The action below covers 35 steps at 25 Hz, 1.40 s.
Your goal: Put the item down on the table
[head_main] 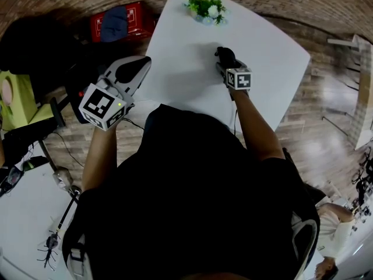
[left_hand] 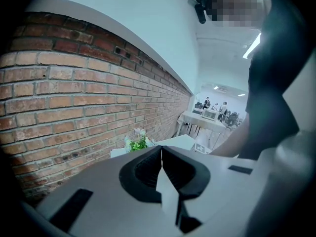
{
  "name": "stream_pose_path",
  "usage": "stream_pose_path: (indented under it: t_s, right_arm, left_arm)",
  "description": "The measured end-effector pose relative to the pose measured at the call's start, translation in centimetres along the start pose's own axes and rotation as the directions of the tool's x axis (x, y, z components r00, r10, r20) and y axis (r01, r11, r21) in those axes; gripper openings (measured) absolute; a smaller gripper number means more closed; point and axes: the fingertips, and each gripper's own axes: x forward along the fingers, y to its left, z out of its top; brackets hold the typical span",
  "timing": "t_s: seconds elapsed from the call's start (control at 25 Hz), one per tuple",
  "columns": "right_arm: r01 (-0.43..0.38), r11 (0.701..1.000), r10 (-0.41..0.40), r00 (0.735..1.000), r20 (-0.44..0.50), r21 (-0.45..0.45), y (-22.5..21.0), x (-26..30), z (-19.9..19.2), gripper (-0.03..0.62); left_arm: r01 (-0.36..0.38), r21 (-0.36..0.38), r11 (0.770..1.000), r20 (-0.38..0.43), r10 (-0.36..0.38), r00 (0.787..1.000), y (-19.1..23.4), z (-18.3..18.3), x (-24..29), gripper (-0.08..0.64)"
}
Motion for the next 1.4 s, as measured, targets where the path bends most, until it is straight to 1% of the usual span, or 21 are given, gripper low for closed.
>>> stream_pose_path:
  t_s: [0.32,0.96,1.4]
  right_arm:
    - [0.005,1.0,-0.005,1.0,-0.001,-0.002,0.0,0.2,0.0,0.348]
    - [0.012,1.0,-0.012,1.0,-0.009,0.005,0.1,0.4,-0.1,0.356]
    - [0.022,1.0,-0.022,1.0,-0.015,0.001,0.1,0.4,-0.3,0.36]
  left_arm:
    - [0.001,0.003,1.0,0.0,-0.001,1.0,-0.3,0.0,-0.2,0.011]
    - [-0.007,-0.018,1.0,-0.008,0.007,1.0,-1.0,-0.5,-0.8,0.011]
    - [-0.014,-0.007,1.0,-0.001,0.014,1.0,-1.5,-0.7,-1.1,0.011]
